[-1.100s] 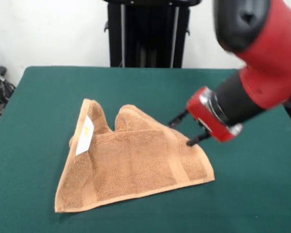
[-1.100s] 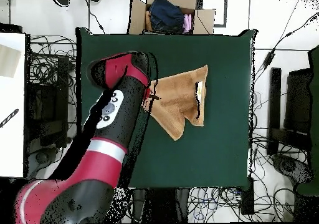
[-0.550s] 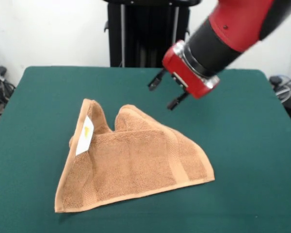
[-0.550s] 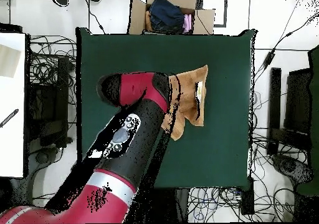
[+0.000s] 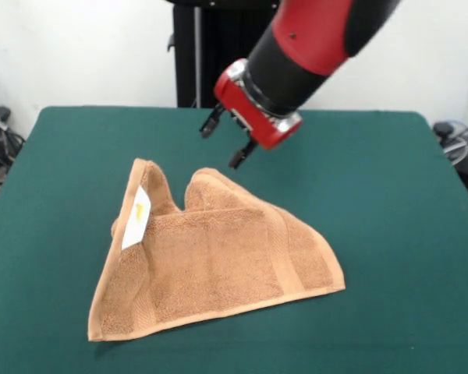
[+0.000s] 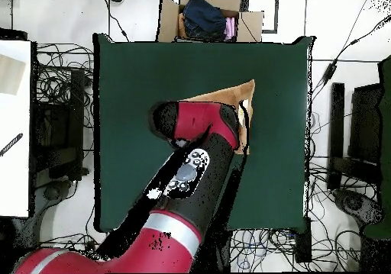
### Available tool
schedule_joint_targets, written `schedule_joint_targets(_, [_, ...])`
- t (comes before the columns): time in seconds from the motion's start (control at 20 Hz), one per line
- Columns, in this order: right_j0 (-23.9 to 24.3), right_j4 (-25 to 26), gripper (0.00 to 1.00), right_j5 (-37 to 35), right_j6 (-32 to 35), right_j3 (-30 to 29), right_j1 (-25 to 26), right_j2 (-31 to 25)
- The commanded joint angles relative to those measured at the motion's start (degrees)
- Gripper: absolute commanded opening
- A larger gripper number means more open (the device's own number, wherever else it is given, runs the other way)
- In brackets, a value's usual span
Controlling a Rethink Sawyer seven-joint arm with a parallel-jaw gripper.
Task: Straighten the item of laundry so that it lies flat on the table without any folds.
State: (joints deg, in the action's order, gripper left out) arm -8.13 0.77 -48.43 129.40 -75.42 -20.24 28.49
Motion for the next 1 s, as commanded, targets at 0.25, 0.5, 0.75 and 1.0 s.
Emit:
schedule_joint_targets(0.25, [7.52,6.23,1.00,5.89,-12.51,-10.54,-2.45,-14.57])
schedule_joint_targets(0.5, [8.06,7.98,1.00,4.77,-11.28,-9.61,-1.64,-16.09])
schedule_joint_targets(0.75, [8.19,10.29,1.00,5.10,-9.77,-8.84,-0.88,-16.89])
schedule_joint_targets(1.0, [8.31,12.09,1.00,5.29,-8.36,-8.20,-0.34,-17.60])
